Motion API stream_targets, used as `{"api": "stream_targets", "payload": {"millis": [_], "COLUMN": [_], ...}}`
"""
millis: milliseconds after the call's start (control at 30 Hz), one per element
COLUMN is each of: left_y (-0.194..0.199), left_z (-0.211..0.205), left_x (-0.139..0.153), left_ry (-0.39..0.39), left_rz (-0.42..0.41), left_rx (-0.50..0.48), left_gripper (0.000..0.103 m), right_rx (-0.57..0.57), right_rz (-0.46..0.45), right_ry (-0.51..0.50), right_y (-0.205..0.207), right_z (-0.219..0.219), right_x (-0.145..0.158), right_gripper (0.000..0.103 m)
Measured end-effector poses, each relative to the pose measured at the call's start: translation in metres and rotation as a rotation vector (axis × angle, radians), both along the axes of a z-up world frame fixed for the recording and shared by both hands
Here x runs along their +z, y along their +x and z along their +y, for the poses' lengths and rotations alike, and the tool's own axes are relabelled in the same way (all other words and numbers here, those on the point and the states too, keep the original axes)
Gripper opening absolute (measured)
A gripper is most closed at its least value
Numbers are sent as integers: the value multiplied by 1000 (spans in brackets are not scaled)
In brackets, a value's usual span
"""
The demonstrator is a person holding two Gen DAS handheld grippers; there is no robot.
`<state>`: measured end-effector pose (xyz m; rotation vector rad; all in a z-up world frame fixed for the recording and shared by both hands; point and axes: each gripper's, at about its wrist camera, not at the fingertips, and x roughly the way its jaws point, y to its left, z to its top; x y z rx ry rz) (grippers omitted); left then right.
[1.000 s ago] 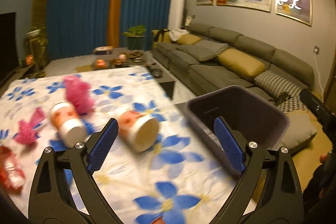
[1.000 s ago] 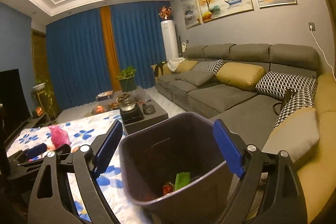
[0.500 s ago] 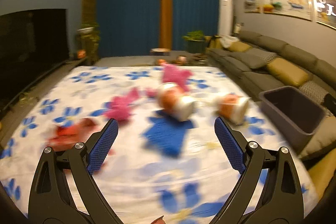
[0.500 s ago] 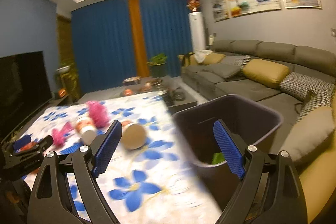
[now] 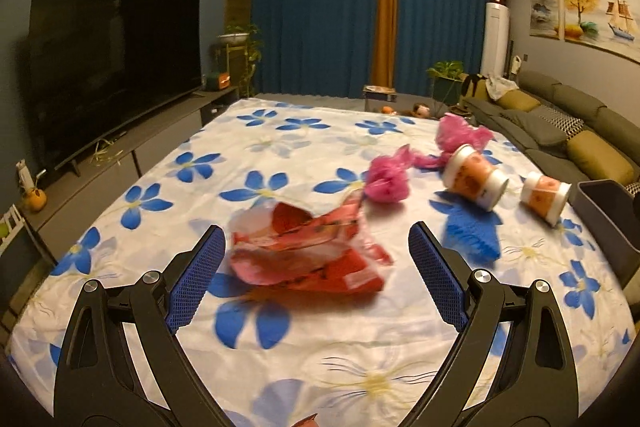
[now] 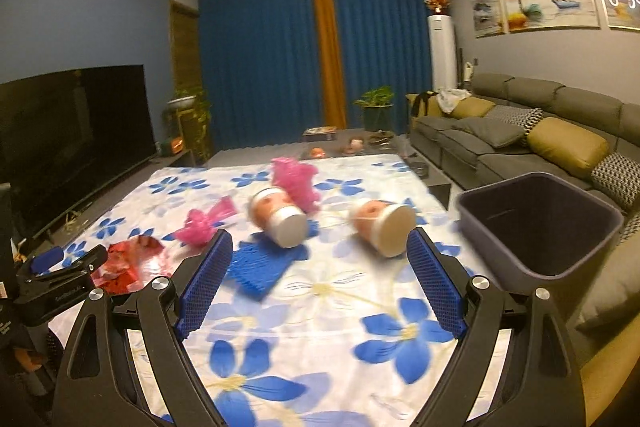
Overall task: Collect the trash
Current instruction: 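Move both tools back over the remaining trash on the bed, then grasp the red-white snack bag with the left tool while the right tool grasps the orange paper cup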
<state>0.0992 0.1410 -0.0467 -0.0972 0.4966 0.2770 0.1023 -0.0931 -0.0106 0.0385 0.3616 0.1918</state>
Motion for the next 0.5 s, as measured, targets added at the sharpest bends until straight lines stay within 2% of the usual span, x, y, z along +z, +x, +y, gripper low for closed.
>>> {"api": "stream_targets", "payload": {"millis": [367, 433, 500], "left_y": [34, 41, 48], "left_z": [13, 13, 13], "left_x": [-14, -17, -21], "left_ry": [0, 0, -15], "left_rz": [65, 77, 97], "left_rx": [-48, -57, -72], "left_gripper": [91, 89, 81], "right_rx": [43, 45, 46], "right_rz": [19, 24, 29], "right_ry": [-29, -33, -40], "right_y": [10, 13, 18], "right_z": [33, 35, 38], "right_x": [-7, -8, -9], "right_gripper": [86, 86, 86]}}
